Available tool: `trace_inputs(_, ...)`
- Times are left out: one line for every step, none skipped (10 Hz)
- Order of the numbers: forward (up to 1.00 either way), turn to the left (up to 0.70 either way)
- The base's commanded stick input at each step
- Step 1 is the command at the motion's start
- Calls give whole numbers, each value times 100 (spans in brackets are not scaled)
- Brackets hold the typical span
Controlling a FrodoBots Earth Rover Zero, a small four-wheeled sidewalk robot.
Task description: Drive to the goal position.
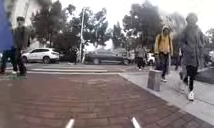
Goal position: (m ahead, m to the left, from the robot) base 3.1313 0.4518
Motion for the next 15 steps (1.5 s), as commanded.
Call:
trace_inputs(58,0)
trace_inputs(58,0)
trace_inputs(58,0)
trace_inputs(58,0)
trace_inputs(58,0)
trace_inputs(58,0)
trace_inputs(58,0)
trace_inputs(58,0)
trace_inputs(58,0)
trace_inputs(58,0)
trace_inputs(58,0)
trace_inputs(58,0)
trace_inputs(58,0)
trace_inputs(58,0)
trace_inputs(58,0)
